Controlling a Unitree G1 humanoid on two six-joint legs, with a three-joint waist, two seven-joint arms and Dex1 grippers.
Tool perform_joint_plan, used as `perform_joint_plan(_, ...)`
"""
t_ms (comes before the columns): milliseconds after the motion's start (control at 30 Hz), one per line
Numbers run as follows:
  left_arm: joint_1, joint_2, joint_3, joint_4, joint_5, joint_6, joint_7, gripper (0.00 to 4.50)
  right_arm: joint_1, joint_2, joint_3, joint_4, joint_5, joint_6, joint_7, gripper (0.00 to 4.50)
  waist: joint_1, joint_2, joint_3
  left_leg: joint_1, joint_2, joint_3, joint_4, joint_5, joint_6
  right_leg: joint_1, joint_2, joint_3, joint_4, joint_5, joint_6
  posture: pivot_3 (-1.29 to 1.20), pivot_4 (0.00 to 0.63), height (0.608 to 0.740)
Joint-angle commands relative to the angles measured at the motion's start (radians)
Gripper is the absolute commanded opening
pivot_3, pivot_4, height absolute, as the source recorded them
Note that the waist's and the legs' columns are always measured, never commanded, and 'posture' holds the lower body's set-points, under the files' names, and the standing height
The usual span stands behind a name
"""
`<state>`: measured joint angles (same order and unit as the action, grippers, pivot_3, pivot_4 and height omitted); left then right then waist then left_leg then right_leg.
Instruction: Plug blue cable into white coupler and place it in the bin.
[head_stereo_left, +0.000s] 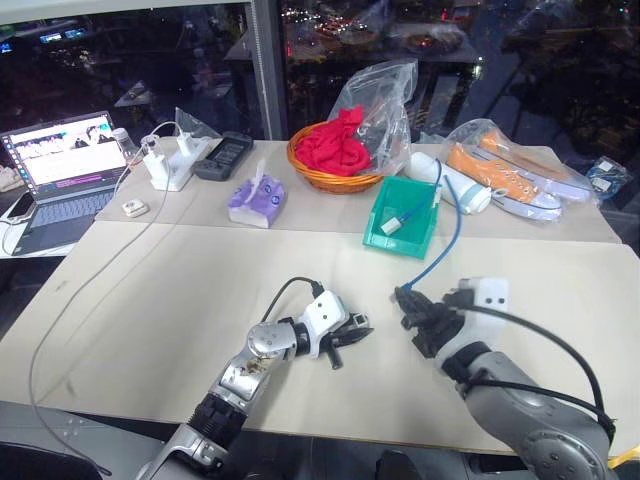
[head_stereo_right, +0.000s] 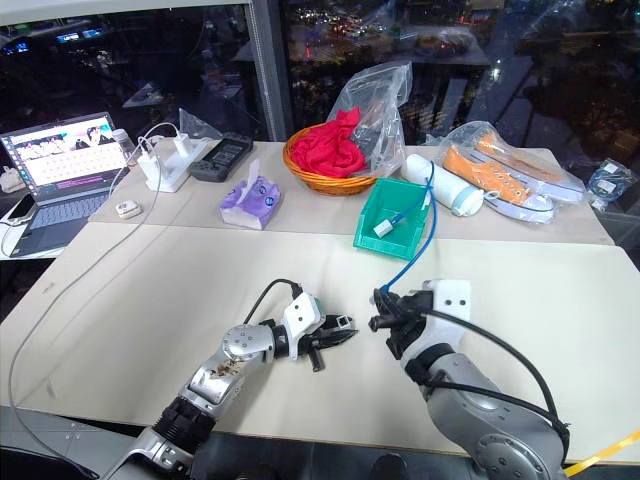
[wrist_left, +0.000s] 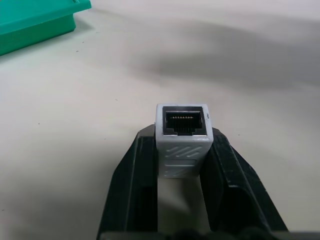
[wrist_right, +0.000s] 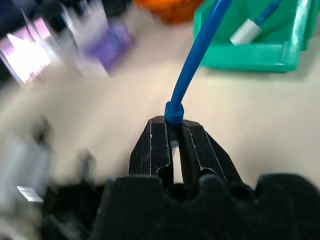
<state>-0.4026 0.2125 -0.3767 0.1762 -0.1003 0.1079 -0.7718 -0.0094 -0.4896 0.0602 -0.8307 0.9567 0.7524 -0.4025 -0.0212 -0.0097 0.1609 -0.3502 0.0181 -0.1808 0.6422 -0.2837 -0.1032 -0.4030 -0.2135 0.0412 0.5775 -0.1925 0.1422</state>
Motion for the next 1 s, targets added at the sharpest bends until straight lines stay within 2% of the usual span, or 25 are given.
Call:
perform_joint_plan(33,0.006,-0.008,-0.012,0.024,0.009,0.017,-0.019,0.66,-0.041,0.003,0.059,-0.081,-0.066,0.063,-0.022,0.00,0.003,0.000,0.000,0.000,0.000,0.000,0.000,0.000,0.000,0.000,0.000,0.000,0.000,0.000,0.000,0.00,0.150,0.740)
perform_joint_plan(433,0.021,0.022,-0.018,-0.074,-0.007,0.104,-0.085,0.66,0.030,0.174,0.149,-0.118,-0.107,0.117,-0.053,0.00,0.000,0.000,0.000,0.000,0.000,0.000,0.000,0.000,0.000,-0.001,0.000,0.000,0.000,0.000,0.000,0.00,0.150,0.740)
perform_joint_plan(700,0.038,0.010,-0.040,-0.095,0.006,0.121,-0.086,0.66,0.107,0.269,0.108,-0.127,-0.200,0.074,-0.076,0.00,0.001,0.000,0.000,0.000,0.000,0.000,0.000,0.000,0.000,-0.001,0.000,0.000,0.000,-0.001,0.001,0.00,0.150,0.740)
perform_joint_plan(1000,0.031,-0.022,-0.044,-0.056,0.012,0.108,-0.076,0.66,0.148,0.351,0.066,-0.155,-0.194,0.052,-0.040,0.00,0.005,0.001,-0.001,0.000,0.000,0.000,0.000,0.000,0.000,-0.001,0.000,0.000,0.000,-0.001,0.001,0.00,0.150,0.740)
